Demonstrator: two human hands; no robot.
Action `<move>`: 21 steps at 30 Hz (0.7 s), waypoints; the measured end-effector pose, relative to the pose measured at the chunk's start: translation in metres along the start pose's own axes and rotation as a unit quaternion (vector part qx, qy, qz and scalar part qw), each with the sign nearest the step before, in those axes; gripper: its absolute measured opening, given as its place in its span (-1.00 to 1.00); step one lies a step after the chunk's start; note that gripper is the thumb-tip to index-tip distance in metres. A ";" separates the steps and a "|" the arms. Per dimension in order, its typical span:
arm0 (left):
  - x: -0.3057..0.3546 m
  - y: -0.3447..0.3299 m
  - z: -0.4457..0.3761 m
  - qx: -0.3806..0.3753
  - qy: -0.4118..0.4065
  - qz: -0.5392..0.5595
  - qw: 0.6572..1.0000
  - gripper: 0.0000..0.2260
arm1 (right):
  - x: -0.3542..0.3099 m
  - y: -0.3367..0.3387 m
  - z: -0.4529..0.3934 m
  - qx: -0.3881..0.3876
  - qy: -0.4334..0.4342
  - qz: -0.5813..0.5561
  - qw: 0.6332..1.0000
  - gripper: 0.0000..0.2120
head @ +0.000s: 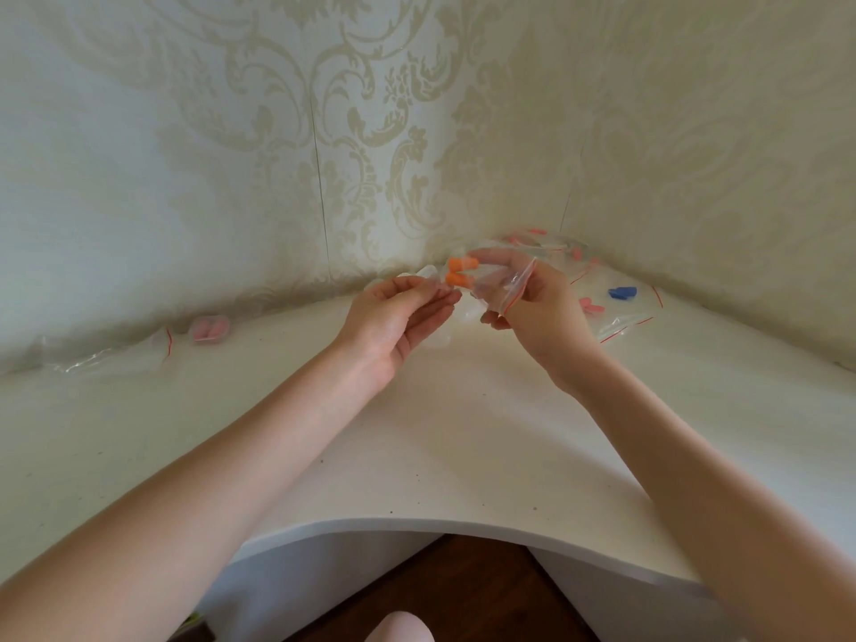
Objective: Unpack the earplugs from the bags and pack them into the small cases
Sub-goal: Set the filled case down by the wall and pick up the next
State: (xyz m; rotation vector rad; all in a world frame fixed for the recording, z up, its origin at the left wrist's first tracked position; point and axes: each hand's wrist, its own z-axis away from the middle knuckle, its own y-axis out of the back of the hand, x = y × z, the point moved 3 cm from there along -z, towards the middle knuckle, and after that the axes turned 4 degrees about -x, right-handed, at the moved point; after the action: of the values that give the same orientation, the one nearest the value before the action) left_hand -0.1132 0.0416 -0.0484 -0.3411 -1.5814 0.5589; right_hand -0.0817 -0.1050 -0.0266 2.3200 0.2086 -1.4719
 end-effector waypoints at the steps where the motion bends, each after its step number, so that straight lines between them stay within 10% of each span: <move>1: 0.001 0.000 0.000 -0.003 -0.006 -0.010 1.000 -0.95 | 0.001 -0.001 0.000 -0.013 0.005 0.005 1.000 -0.75; 21: -0.003 -0.002 -0.001 0.003 -0.087 -0.211 0.974 -0.90 | 0.010 -0.004 -0.002 0.012 0.009 0.101 0.995 -0.94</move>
State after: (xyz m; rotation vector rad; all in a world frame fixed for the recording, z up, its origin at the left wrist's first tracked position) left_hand -0.1112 0.0384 -0.0494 0.0561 -1.7571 0.2685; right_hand -0.0774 -0.1016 -0.0355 2.2981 -0.0378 -1.3614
